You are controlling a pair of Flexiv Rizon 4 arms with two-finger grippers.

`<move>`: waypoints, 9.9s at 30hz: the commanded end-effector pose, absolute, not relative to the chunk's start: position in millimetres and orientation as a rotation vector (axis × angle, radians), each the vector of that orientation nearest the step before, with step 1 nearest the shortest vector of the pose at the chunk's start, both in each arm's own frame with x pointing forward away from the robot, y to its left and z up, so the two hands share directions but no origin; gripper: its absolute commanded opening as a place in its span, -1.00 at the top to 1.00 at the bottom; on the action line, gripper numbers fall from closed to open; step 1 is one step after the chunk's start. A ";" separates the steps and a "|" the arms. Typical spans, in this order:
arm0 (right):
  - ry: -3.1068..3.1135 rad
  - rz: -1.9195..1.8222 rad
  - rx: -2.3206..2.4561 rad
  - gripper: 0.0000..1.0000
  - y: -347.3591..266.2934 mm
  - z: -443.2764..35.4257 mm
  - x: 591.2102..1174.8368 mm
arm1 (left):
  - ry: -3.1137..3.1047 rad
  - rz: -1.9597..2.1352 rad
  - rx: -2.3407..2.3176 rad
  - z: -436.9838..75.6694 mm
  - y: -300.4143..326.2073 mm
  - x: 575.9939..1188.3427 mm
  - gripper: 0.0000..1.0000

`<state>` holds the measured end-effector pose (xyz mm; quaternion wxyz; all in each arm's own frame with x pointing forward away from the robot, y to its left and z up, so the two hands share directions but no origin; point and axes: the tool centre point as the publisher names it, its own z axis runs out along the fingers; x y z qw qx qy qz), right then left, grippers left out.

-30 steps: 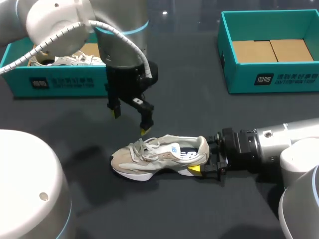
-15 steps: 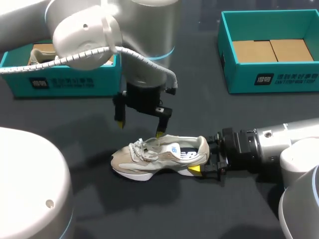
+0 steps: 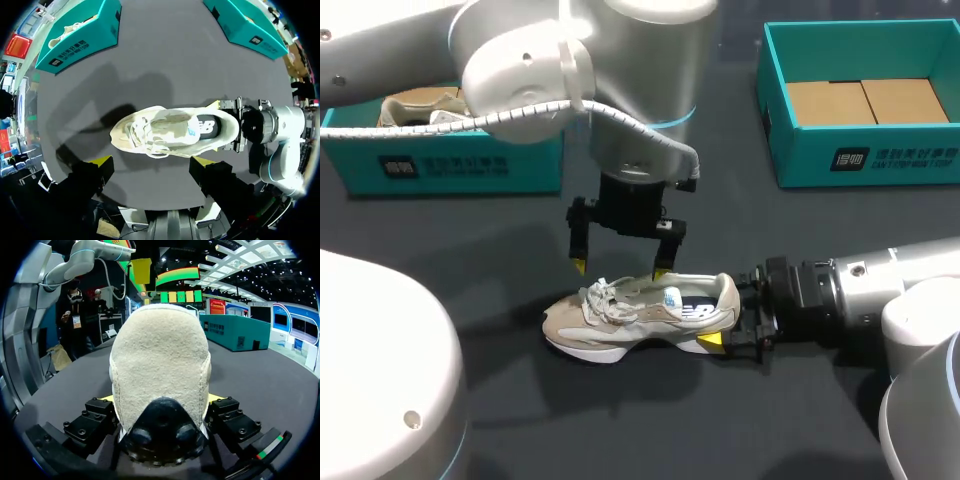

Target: Take the shoe out of the shoebox, open the shoe tongue, remove and reinsert the insole, then place the shoe into the shoebox

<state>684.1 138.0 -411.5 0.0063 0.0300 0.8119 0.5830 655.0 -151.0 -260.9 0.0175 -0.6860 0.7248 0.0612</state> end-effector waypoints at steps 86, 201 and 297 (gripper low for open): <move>2.542 1.823 0.093 1.00 139.5 -411.9 683.8 | 1.958 0.407 -2.297 -328.0 -169.4 654.1 0.18; 2.542 1.823 0.093 1.00 139.5 -411.9 683.8 | 2.016 0.029 -2.349 -271.9 -62.6 642.2 0.12; 2.542 1.823 0.093 1.00 139.5 -411.9 683.8 | 3.164 -0.144 0.241 -308.7 -232.0 668.1 1.00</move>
